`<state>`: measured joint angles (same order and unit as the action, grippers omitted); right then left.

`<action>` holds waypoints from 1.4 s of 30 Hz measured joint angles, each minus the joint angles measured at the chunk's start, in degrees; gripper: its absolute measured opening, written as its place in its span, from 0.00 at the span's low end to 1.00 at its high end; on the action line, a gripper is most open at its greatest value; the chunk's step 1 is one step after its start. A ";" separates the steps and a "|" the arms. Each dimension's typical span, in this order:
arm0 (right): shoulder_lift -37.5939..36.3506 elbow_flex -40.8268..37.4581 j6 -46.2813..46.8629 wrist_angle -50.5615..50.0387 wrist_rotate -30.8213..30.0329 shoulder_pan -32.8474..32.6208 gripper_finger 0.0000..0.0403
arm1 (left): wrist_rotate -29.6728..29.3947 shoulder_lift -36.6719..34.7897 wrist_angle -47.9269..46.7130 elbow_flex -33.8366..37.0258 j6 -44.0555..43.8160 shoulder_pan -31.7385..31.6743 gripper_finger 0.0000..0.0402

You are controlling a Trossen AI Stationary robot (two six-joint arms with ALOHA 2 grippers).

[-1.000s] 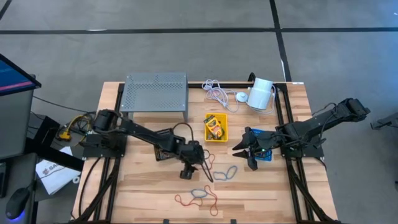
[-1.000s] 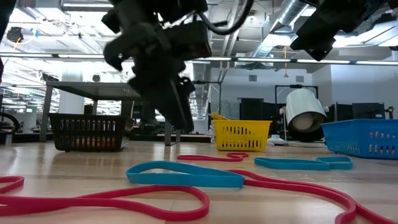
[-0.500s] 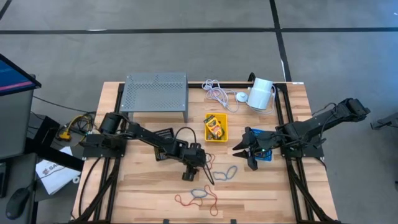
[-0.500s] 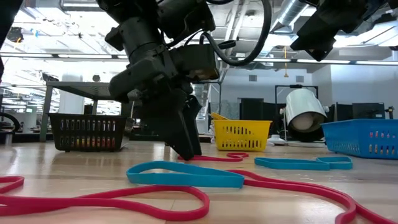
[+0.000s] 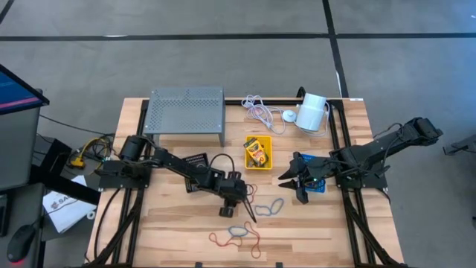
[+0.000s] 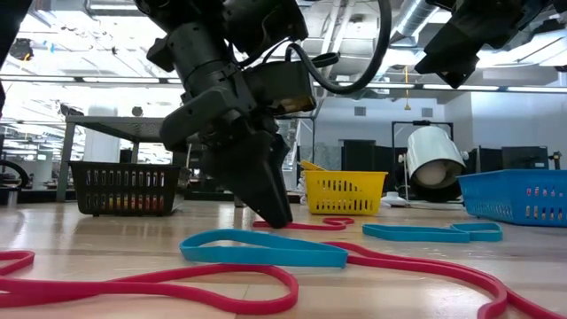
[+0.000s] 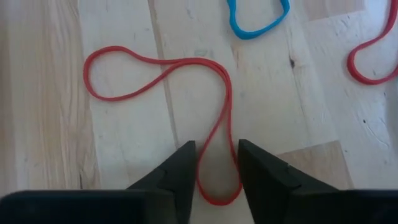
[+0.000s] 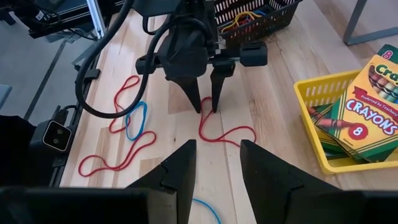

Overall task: Pick & Place Office Desk Supplies
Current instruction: Put the red rubber band into the black bin

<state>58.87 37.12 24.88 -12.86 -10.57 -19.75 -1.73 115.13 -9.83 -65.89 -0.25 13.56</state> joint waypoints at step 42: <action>0.00 0.00 0.02 -0.63 0.00 0.00 0.30 | -12.00 -39.31 -19.43 0.54 -10.67 3.25 0.00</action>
<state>58.87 37.12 24.91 -13.50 -10.57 -19.75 -13.73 75.82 -29.26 -65.35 -10.92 16.82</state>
